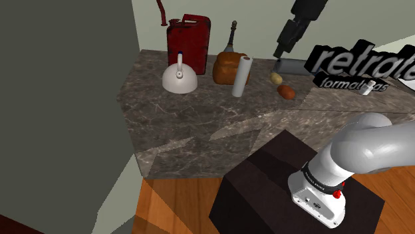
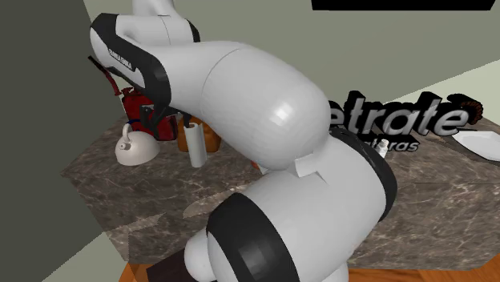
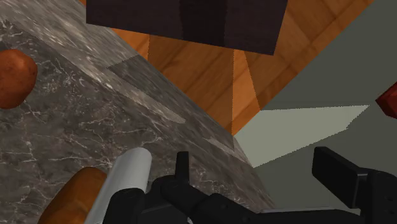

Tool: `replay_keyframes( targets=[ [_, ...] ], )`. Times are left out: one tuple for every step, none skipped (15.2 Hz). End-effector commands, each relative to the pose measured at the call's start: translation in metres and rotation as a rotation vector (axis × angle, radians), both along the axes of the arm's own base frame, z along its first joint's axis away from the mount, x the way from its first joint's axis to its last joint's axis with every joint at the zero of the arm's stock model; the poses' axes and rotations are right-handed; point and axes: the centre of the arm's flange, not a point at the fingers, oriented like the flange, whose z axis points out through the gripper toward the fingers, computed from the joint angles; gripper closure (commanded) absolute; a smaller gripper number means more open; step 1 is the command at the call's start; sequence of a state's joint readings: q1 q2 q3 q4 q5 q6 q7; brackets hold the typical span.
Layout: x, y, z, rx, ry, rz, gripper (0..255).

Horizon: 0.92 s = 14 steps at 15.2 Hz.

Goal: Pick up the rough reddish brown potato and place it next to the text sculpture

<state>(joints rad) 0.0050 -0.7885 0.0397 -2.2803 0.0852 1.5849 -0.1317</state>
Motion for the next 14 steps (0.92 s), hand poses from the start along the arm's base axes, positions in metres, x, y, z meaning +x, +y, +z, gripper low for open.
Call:
replay_keyframes(
  targets=[
    [0.0,0.0,0.0,0.0,0.0,0.0,0],
    [0.004,-0.008,-0.008,-0.004,0.0,-0.023,0],
    [0.008,-0.017,-0.017,-0.007,0.0,-0.047,0],
    [0.012,-0.026,-0.025,-0.011,0.0,-0.07,0],
    [0.016,-0.034,-0.033,-0.014,0.0,-0.094,0],
    [0.019,-0.043,-0.041,-0.018,0.0,-0.117,0],
    [0.022,-0.052,-0.049,-0.022,0.0,-0.14,0],
    [0.025,-0.061,-0.057,-0.025,0.0,-0.164,0],
    [0.028,-0.07,-0.065,-0.029,0.0,-0.187,0],
    [0.03,-0.08,-0.073,-0.032,0.0,-0.211,0],
    [0.033,-0.089,-0.081,-0.036,0.0,-0.234,0],
    [0.035,-0.098,-0.089,-0.04,0.0,-0.258,0],
    [0.037,-0.108,-0.097,-0.043,0.0,-0.281,0],
    [0.038,-0.117,-0.105,-0.047,0.0,-0.304,0]
  ],
)
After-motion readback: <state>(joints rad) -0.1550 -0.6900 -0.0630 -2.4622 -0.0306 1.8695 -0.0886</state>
